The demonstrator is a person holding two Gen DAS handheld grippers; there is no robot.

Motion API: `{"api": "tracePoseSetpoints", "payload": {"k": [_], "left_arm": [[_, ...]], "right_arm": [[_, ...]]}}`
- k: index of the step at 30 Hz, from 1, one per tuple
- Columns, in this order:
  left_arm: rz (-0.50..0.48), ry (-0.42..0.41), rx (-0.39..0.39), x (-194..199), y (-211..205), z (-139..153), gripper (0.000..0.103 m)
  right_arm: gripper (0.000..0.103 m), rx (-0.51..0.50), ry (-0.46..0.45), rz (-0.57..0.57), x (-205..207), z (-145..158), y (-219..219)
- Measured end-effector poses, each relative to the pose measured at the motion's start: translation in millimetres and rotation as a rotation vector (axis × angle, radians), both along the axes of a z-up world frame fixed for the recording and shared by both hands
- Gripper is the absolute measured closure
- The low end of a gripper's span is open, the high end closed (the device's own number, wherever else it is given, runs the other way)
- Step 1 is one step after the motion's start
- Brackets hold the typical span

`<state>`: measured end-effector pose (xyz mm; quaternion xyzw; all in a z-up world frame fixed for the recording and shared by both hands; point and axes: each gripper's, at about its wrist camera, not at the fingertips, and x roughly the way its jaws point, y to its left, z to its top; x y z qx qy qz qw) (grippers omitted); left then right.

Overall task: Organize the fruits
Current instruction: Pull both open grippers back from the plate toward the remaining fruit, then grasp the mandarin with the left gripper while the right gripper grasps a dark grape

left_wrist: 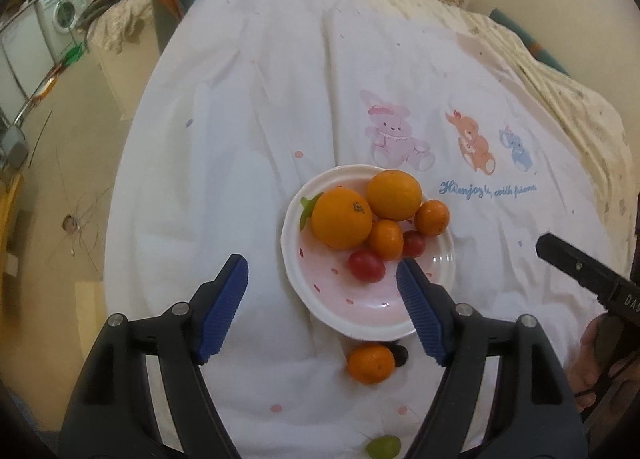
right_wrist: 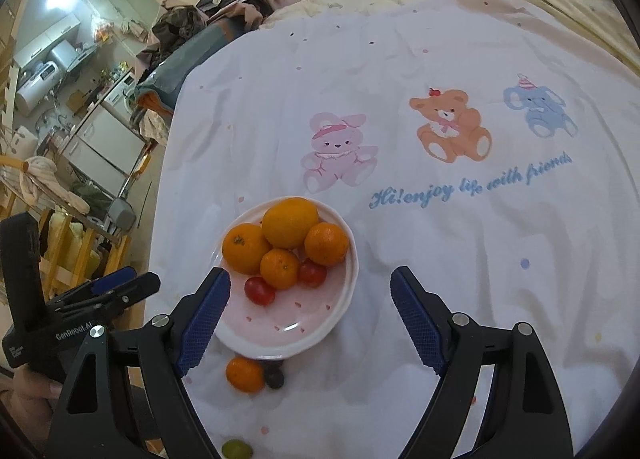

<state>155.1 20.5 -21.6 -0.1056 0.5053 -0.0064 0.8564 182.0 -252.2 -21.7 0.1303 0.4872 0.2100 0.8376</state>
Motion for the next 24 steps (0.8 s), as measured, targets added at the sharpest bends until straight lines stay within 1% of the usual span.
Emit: {"api": "tracePoseSetpoints", "payload": {"k": [6, 14, 18, 24], "left_arm": [[0.030, 0.003, -0.016, -18.8, 8.7, 0.6, 0.029], [0.047, 0.031, -0.044, -37.5, 11.1, -5.9, 0.029], [0.047, 0.043, -0.049, -43.9, 7.4, -10.3, 0.029], [0.052, 0.067, -0.035, -47.5, 3.3, -21.6, 0.029]], "right_arm": [[0.018, 0.025, 0.002, -0.034, -27.0, 4.6, -14.1], [0.018, 0.042, 0.034, -0.069, -54.5, -0.4, -24.5], [0.018, 0.037, 0.044, -0.092, -63.8, -3.4, -26.2], [0.018, 0.048, 0.075, -0.126, -65.1, -11.1, -33.2]]}}
